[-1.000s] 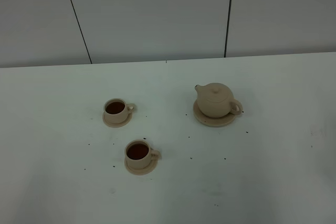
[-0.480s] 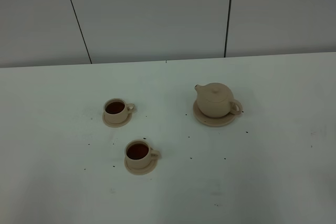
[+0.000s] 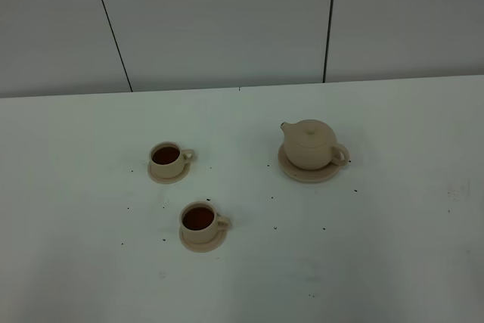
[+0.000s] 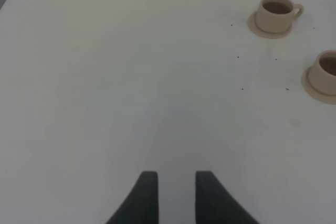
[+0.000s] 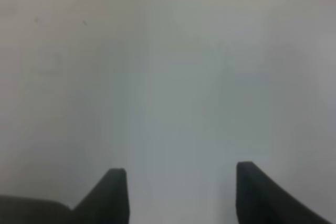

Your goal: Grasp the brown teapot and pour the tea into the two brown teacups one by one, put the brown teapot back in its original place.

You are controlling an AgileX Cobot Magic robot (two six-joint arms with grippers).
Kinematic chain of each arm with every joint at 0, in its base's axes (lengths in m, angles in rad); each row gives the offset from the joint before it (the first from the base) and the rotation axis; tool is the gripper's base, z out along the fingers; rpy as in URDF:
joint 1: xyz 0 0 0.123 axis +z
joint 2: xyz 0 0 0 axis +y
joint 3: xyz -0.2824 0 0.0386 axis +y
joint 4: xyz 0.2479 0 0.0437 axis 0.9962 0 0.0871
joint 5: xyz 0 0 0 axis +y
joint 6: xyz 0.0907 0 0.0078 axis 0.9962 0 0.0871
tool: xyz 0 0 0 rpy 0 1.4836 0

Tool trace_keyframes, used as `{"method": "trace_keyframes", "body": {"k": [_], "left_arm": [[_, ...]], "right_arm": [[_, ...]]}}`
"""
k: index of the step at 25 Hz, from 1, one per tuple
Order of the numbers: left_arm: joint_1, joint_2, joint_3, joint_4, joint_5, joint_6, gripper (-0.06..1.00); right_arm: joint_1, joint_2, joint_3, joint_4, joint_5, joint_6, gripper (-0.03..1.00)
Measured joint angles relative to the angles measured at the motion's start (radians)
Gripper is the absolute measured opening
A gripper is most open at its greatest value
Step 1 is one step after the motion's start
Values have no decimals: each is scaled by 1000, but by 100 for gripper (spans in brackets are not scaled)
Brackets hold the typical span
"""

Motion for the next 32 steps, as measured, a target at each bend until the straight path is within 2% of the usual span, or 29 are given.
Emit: {"method": "trace_keyframes", "body": {"k": [8,32], "left_arm": [[0,0,0,0,0,-4,24],[0,0,0,0,0,-4,24]], "right_arm": [[0,-152,0,3,3,-8,44],[0,-159,0,11,6,14,44]]}}
